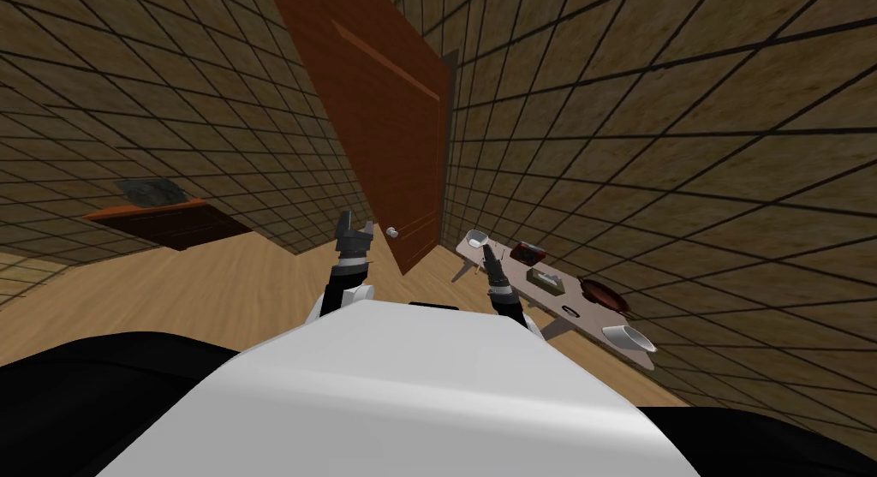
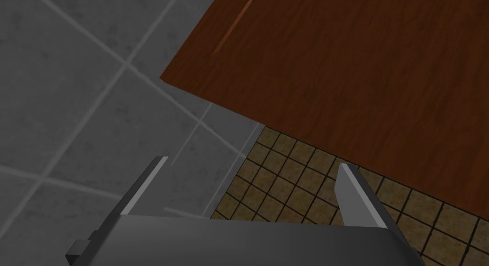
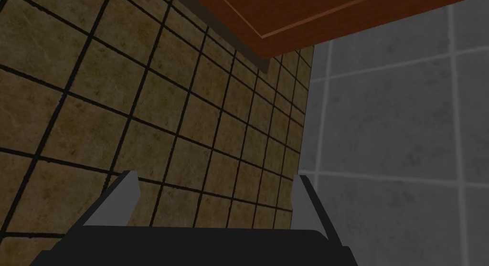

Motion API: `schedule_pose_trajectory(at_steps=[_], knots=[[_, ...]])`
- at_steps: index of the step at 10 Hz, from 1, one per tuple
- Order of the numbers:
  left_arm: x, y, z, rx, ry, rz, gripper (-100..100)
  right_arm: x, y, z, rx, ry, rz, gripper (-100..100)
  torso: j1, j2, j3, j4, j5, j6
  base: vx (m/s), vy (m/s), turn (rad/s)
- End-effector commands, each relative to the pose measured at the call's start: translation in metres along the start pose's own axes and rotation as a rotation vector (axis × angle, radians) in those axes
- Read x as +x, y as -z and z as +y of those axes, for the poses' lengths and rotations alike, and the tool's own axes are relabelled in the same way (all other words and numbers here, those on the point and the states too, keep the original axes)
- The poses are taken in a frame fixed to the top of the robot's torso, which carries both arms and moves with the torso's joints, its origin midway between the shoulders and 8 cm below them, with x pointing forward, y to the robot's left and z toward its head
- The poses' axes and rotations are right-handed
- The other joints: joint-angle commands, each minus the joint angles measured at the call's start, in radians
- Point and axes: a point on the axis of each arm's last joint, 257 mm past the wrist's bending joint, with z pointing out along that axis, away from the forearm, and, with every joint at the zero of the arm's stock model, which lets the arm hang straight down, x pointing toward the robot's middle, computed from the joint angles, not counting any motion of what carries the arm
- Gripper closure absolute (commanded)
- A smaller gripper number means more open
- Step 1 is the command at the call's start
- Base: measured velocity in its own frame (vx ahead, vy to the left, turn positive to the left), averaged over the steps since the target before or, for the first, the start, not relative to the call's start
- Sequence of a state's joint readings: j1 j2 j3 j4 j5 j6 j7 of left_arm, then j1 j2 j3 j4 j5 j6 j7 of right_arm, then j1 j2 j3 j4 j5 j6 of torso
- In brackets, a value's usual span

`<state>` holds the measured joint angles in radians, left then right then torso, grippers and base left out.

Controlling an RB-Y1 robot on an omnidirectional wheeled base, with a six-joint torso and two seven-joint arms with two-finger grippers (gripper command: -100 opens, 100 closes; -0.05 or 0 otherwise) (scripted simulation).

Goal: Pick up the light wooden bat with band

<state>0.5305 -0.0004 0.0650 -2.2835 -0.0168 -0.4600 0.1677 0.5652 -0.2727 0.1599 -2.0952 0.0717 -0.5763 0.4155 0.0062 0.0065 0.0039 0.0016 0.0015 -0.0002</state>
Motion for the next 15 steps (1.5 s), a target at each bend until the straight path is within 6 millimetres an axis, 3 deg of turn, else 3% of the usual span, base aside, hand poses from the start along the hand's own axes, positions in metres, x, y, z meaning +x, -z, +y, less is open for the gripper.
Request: schedule_pose_trajectory(at_steps=[1,2,4,7,8,9,10,11,12,13,14,15], knots=[[0.0,0.0,0.0,0.0,0.0,0.0,0,0.027,0.015,-0.009,0.024,0.081,0.093,-100,0.0,0.0,0.0,0.0,0.0,0.0,-0.062,0.099,0.204],[0.0,0.0,0.0,0.0,0.0,0.0,0,0.028,0.015,-0.009,0.02,0.097,0.099,-100,0.0,-0.001,-0.001,0.0,0.0,0.0,-0.036,0.06,0.056],[0.0,0.0,0.0,0.0,0.0,0.0,0,0.065,0.042,-0.025,0.052,0.192,0.225,-100,-0.004,-0.004,-0.002,-0.001,-0.001,0.0,-0.017,0.053,0.226],[0.0,0.0,0.0,0.0,0.0,0.0,0,0.088,0.06,-0.033,0.055,0.28,0.313,-100,-0.004,-0.006,-0.003,-0.001,-0.001,0.0,0.003,0.04,0.105],[0.0,0.0,0.0,0.0,0.0,0.0,0,0.106,0.08,-0.043,0.068,0.335,0.387,-100,-0.005,-0.006,-0.004,-0.001,-0.001,0.0,0.011,0.037,0.235],[0.0,0.0,0.0,0.0,0.0,0.0,0,0.107,0.081,-0.042,0.063,0.345,0.393,-100,-0.005,-0.007,-0.004,-0.001,-0.001,0.0,0.016,0.025,0.111],[0.0,0.0,0.0,0.0,0.0,0.0,0,0.124,0.103,-0.053,0.075,0.399,0.471,-100,-0.006,-0.007,-0.004,-0.001,-0.001,0.001,0.033,0.03,0.225],[0.0,0.0,0.0,0.0,0.0,0.0,0,0.126,0.104,-0.052,0.069,0.411,0.478,-100,-0.006,-0.008,-0.004,-0.002,-0.001,0.0,0.031,0.016,0.098],[0.0,0.0,0.0,0.0,0.0,0.0,0,0.142,0.13,-0.063,0.08,0.464,0.558,-100,-0.006,-0.008,-0.004,-0.002,-0.001,0.001,0.038,0.019,0.229],[0.0,0.0,0.0,0.0,0.0,0.0,0,0.144,0.131,-0.062,0.072,0.477,0.567,-100,-0.007,-0.008,-0.005,-0.002,-0.001,0.0,0.037,0.01,0.137],[0.0,0.0,0.0,0.0,0.0,0.0,0,0.158,0.158,-0.072,0.083,0.525,0.648,-100,-0.007,-0.008,-0.005,-0.002,-0.001,0.001,0.052,0.017,0.269],[0.0,0.0,0.0,0.0,0.0,0.0,0,0.16,0.16,-0.072,0.071,0.543,0.66,-100,-0.007,-0.009,-0.005,-0.002,-0.001,0.0,0.048,0.003,0.096]])
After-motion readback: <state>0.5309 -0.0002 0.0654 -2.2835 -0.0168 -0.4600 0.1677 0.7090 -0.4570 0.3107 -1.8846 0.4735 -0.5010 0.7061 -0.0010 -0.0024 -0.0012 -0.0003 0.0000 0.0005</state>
